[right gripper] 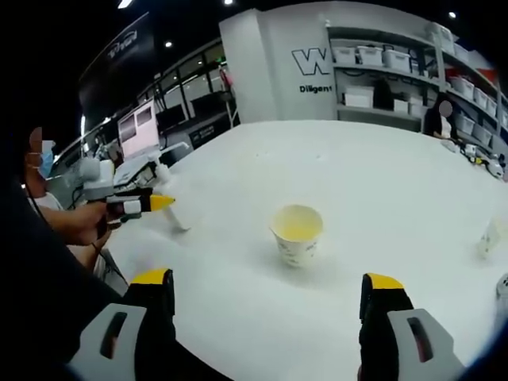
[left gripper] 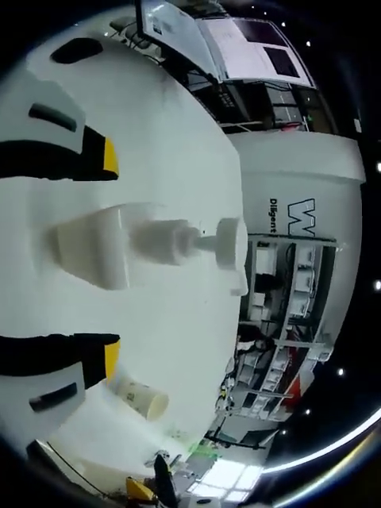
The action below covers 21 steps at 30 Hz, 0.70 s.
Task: Hold the bottle steady, press the pump all the way down and release, and repeat the specified number of times to dispense into the cup
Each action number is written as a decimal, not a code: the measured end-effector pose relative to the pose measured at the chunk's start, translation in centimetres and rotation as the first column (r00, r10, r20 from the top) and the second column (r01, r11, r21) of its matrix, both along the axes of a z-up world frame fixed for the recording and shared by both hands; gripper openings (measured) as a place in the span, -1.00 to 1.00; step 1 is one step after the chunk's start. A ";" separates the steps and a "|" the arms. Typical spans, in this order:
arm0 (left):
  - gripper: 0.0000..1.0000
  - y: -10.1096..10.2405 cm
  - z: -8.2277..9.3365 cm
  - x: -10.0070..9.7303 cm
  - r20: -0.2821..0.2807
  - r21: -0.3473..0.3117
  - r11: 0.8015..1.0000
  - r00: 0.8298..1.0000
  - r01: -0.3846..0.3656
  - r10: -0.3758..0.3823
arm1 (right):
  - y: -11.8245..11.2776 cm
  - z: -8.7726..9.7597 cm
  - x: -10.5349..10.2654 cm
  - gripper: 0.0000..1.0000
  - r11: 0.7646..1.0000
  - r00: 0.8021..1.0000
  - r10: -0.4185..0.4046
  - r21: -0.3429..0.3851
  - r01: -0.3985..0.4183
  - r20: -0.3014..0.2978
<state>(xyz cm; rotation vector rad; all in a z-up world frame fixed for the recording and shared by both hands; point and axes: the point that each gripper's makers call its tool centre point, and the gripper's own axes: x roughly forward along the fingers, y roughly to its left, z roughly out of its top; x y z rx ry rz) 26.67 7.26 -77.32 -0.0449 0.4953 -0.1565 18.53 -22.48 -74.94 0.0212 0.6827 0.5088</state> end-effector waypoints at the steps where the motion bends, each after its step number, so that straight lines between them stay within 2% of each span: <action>1: 0.46 0.0 0.0 0.1 0.001 -0.005 1.000 1.000 -0.006 0.006 | -0.1 -0.2 0.0 0.95 1.000 1.000 -0.002 -0.004 0.001 -0.004; 4: 0.38 0.2 -0.5 0.6 -0.002 -0.012 1.000 1.000 -0.028 0.028 | -0.3 -0.4 0.0 0.94 1.000 1.000 -0.003 -0.011 0.003 -0.007; 6: 0.36 0.4 -0.4 1.1 0.016 -0.023 0.998 0.998 -0.055 0.055 | -0.3 -0.3 0.1 0.94 1.000 1.000 -0.008 -0.008 0.008 -0.005; 11: 0.31 0.5 -0.4 1.8 0.028 0.014 0.997 0.997 -0.074 0.073 | -0.4 0.0 0.3 0.93 1.000 1.000 -0.017 -0.010 0.017 0.003; 13: 0.27 0.7 -0.5 2.1 0.028 0.003 0.996 0.995 -0.093 0.093 | -0.6 -0.1 0.4 0.93 1.000 1.000 -0.024 -0.011 0.024 0.004; 15: 0.23 0.8 -0.5 2.3 0.030 0.037 0.995 0.995 -0.093 0.092 | -0.7 0.0 0.5 0.93 1.000 1.000 -0.027 -0.011 0.027 0.004; 21: 0.08 1.0 -0.8 2.6 0.028 0.042 0.992 0.992 -0.120 0.119 | -0.8 0.0 0.5 0.92 0.999 0.999 -0.038 -0.009 0.038 0.005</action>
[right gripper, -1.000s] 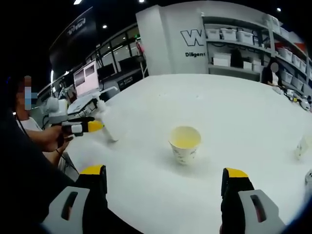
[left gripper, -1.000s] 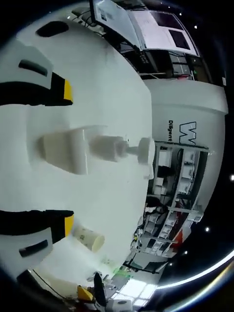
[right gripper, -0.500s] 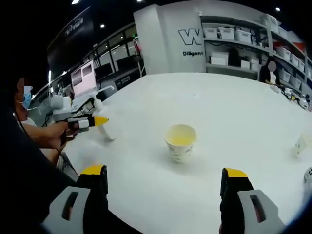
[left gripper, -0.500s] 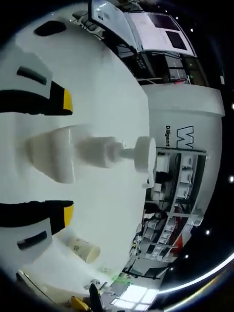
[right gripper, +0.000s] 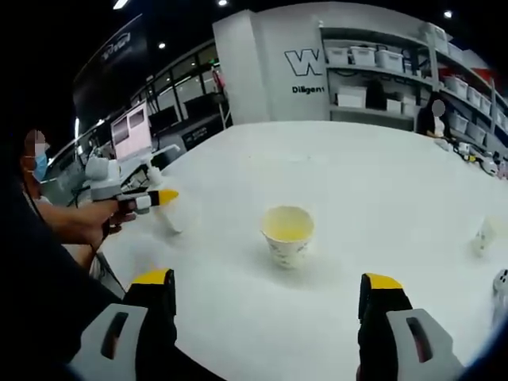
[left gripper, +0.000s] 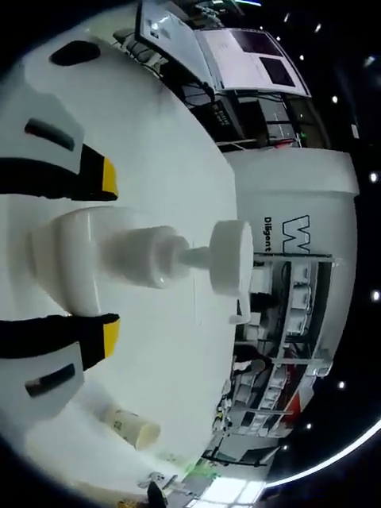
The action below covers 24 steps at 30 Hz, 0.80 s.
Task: Hold the bottle steady, press the pump all the way down and release, and repeat the specified number of times to dispense into the cup
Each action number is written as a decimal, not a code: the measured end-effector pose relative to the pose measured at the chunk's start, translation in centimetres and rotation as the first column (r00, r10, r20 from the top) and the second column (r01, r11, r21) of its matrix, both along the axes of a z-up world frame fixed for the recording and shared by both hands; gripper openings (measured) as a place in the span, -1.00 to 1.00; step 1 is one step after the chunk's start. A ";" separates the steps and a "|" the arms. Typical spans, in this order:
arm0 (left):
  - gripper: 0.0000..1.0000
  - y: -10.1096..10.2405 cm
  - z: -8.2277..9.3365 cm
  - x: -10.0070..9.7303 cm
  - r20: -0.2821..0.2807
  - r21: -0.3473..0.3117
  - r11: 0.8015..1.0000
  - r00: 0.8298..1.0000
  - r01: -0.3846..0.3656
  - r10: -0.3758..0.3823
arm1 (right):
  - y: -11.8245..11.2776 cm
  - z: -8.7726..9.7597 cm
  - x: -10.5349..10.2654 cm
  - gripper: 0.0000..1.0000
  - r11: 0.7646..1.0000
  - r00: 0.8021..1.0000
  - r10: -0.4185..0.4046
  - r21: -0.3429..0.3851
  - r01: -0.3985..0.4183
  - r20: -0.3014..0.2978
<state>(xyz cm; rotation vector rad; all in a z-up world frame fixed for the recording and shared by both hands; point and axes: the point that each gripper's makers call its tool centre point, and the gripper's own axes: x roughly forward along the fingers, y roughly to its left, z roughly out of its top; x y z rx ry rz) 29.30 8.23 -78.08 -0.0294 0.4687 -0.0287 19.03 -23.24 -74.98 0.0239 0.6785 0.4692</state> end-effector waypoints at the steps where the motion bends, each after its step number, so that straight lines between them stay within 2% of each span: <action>1: 0.08 0.0 0.0 0.0 0.002 0.001 1.000 1.000 -0.008 0.008 | 0.0 -0.1 0.0 0.92 1.000 1.000 0.000 -0.001 0.000 0.000; 8: 0.00 -0.1 0.0 0.1 -0.006 0.019 1.000 1.000 -0.025 0.025 | 0.4 0.2 0.5 0.91 1.000 1.000 -0.004 0.000 0.004 0.009; 12: -0.02 -0.1 -0.3 0.1 -0.015 -0.012 0.999 0.999 -0.050 0.050 | 0.7 0.3 0.6 0.91 1.000 1.000 0.003 0.001 -0.003 0.012; 21: -0.02 -0.1 -0.6 -0.1 -0.049 0.035 0.998 0.997 -0.054 0.056 | 0.6 0.1 0.7 0.90 1.000 1.000 0.005 -0.005 -0.005 0.011; 24: -0.03 0.0 -0.6 -0.1 -0.044 0.030 0.998 0.998 -0.051 0.052 | 0.6 0.2 0.7 0.90 1.000 1.000 0.007 -0.005 -0.007 0.012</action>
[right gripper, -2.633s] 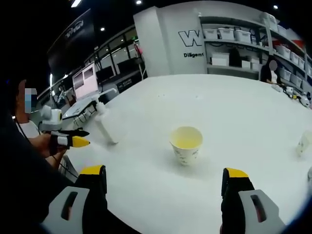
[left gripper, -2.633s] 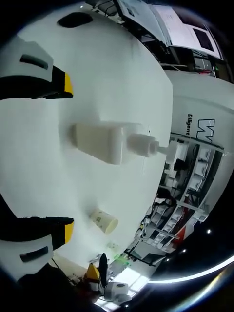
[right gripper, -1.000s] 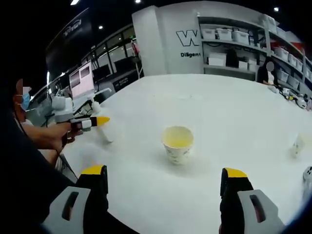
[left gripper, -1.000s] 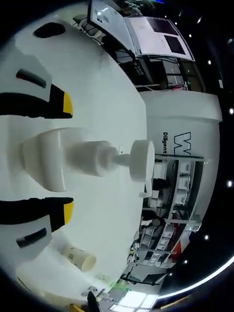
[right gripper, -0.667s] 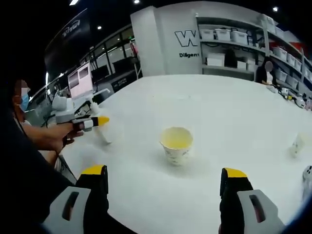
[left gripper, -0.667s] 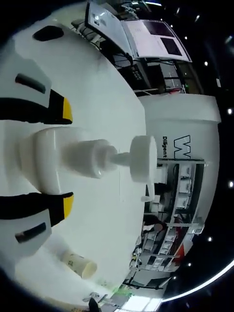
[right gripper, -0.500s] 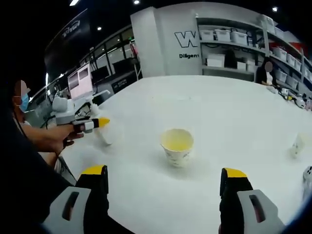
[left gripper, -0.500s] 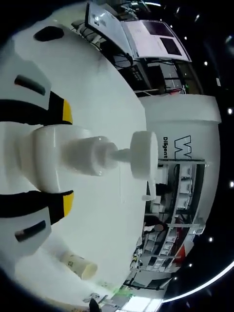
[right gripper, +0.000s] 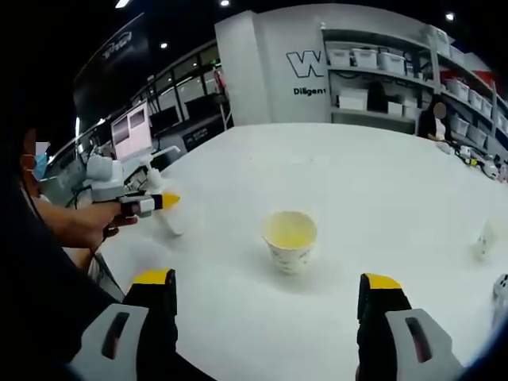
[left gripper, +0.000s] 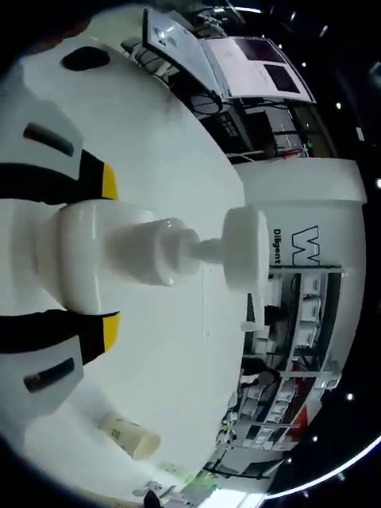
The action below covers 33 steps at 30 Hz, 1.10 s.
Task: Hold the bottle steady, press the pump all the way down and release, and repeat the specified number of times to dispense into the cup
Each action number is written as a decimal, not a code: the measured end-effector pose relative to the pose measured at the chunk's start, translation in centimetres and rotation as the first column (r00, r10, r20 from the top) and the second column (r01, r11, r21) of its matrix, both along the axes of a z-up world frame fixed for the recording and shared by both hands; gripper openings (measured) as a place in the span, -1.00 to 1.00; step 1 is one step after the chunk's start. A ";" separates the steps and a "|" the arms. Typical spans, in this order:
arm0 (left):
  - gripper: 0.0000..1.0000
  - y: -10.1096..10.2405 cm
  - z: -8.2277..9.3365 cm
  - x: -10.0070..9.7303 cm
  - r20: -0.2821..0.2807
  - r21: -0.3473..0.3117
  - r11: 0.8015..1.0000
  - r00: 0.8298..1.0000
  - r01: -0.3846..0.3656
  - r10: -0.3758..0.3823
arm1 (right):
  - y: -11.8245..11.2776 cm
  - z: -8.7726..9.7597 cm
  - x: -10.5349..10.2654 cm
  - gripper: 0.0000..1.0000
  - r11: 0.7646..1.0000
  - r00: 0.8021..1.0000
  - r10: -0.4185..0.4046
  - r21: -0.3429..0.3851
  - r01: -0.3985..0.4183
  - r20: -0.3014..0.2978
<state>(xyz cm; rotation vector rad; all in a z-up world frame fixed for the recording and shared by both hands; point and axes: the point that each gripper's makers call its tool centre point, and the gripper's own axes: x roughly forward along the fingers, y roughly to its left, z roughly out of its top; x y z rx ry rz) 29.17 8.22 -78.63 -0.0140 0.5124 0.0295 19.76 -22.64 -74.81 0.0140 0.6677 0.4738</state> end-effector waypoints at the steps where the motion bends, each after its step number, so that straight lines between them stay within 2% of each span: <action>1: -0.03 0.0 -0.1 0.0 0.000 0.007 1.000 1.000 0.008 -0.008 | 0.0 0.0 0.0 0.90 1.000 1.000 0.002 -0.002 -0.002 -0.002; 4: -0.03 0.0 -0.2 0.0 -0.007 0.038 0.999 1.000 0.031 -0.031 | 0.0 -0.1 0.0 0.90 1.000 1.000 0.005 -0.002 -0.005 -0.004; 11: -0.04 -0.2 -0.2 0.2 0.008 0.003 0.999 0.999 0.051 -0.051 | 0.6 0.2 0.6 0.90 1.000 1.000 0.024 0.000 -0.024 0.002; 14: -0.04 -1.1 0.4 0.5 0.061 -0.118 0.990 0.996 0.075 -0.068 | 0.9 0.4 0.9 0.91 0.999 0.999 0.033 -0.002 -0.033 0.008; 16: -0.04 -1.1 0.3 0.4 0.052 -0.097 0.991 0.995 0.087 -0.083 | 0.9 0.6 1.1 0.91 0.999 0.999 0.032 0.002 -0.032 0.013; 24: -0.05 -1.7 0.3 0.5 0.049 -0.096 0.990 0.994 0.102 -0.097 | 0.9 0.8 1.2 0.91 0.999 0.999 0.040 0.001 -0.040 0.018; 33: -0.06 -3.0 0.3 0.9 0.053 -0.090 0.981 0.985 0.170 -0.166 | 0.9 1.1 1.4 0.91 0.999 0.999 0.035 -0.004 -0.035 0.026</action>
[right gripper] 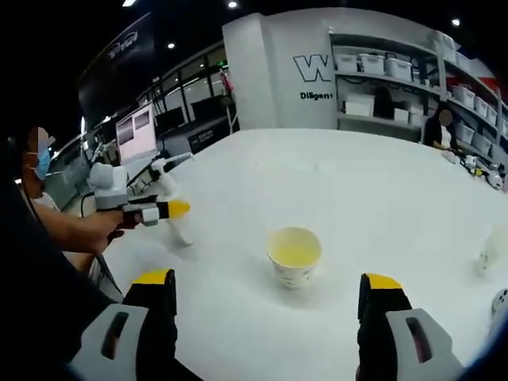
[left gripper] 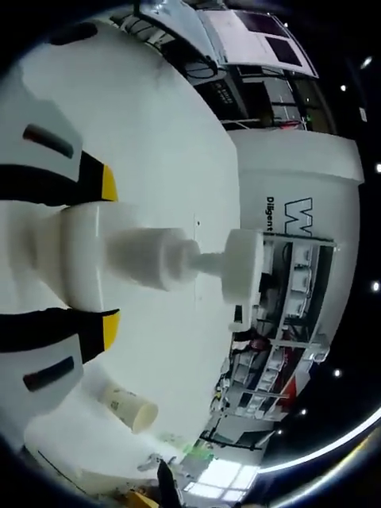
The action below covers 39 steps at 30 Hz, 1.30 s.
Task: Hold the bottle steady, press the pump all the way down and release, and repeat the specified number of times to dispense into the cup
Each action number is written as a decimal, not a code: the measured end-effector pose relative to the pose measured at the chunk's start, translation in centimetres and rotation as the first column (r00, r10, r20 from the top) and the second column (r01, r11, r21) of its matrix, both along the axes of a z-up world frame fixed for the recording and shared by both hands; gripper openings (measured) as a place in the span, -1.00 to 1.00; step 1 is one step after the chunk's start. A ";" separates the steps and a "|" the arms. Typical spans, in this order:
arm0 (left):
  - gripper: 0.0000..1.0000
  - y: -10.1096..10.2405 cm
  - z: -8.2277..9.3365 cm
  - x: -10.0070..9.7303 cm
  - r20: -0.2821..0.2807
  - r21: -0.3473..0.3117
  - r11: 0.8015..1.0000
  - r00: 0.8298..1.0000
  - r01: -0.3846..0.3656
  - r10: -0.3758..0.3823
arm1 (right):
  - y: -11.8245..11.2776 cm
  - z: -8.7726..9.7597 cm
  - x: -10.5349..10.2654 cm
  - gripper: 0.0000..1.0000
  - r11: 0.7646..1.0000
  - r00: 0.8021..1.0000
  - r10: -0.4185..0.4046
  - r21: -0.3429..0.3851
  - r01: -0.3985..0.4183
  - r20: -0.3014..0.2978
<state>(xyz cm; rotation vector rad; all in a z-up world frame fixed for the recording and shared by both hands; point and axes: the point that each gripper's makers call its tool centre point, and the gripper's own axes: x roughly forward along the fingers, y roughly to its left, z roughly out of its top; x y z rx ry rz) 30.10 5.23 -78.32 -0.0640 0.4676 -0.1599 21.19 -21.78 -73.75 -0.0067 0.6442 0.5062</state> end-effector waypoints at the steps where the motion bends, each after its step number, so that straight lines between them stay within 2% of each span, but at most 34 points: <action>1: -0.06 -0.5 0.0 0.1 0.001 0.000 1.000 1.000 0.021 -0.021 | 0.0 0.1 0.0 0.91 1.000 1.000 -0.003 0.004 0.003 -0.002; 4: -0.06 -1.8 0.0 0.2 0.003 0.004 0.997 0.997 0.080 -0.080 | 0.1 0.5 0.2 0.91 1.000 1.000 0.013 -0.010 -0.012 0.009; 10: -0.06 -2.9 0.0 0.4 -0.002 0.001 0.991 0.991 0.133 -0.133 | 0.0 1.0 0.9 0.91 1.000 1.000 0.004 -0.008 -0.004 0.023; 18: -0.06 -5.3 0.0 0.9 0.002 -0.008 0.973 0.973 0.229 -0.229 | -0.2 1.6 1.3 0.94 1.000 0.999 -0.013 0.004 0.013 0.041; 39: -0.06 -9.9 -0.1 1.5 -0.015 -0.009 0.923 0.923 0.385 -0.385 | -0.8 3.2 2.0 0.93 1.000 0.997 -0.024 -0.018 0.025 0.070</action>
